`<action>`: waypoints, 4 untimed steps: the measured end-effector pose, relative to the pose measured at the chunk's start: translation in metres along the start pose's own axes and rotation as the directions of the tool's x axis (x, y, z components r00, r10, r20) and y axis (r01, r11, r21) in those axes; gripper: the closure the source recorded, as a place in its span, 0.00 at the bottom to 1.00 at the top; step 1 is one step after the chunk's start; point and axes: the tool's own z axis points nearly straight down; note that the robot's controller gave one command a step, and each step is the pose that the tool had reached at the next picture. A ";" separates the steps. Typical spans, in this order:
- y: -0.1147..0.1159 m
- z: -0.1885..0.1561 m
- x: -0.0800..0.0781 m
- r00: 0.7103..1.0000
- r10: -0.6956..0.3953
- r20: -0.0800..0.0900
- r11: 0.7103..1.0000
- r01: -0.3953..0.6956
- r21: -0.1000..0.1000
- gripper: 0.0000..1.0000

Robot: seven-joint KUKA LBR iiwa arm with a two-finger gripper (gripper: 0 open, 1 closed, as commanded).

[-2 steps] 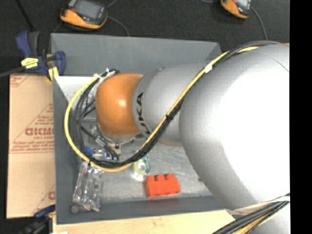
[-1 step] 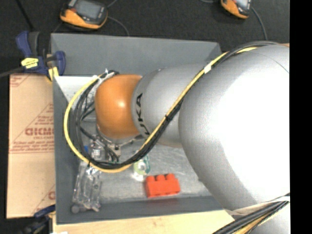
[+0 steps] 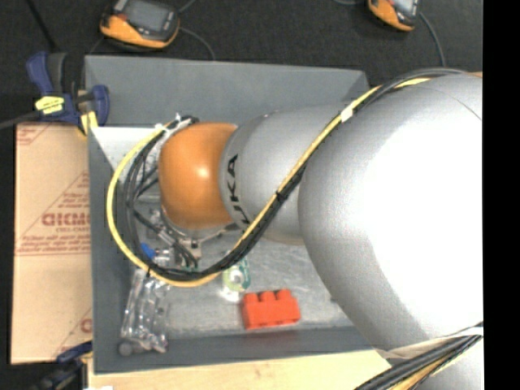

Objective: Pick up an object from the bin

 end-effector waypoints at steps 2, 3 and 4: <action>0.004 0.037 -0.059 0.998 0.043 -0.042 0.999 -0.042 0.011 1.00; -0.004 0.043 -0.079 0.997 0.068 -0.031 0.998 -0.068 0.002 1.00; -0.001 0.043 -0.083 0.999 0.035 -0.029 0.999 -0.035 0.004 1.00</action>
Offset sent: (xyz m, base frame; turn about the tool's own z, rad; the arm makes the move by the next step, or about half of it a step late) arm 0.0570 0.0019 -0.0387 0.0482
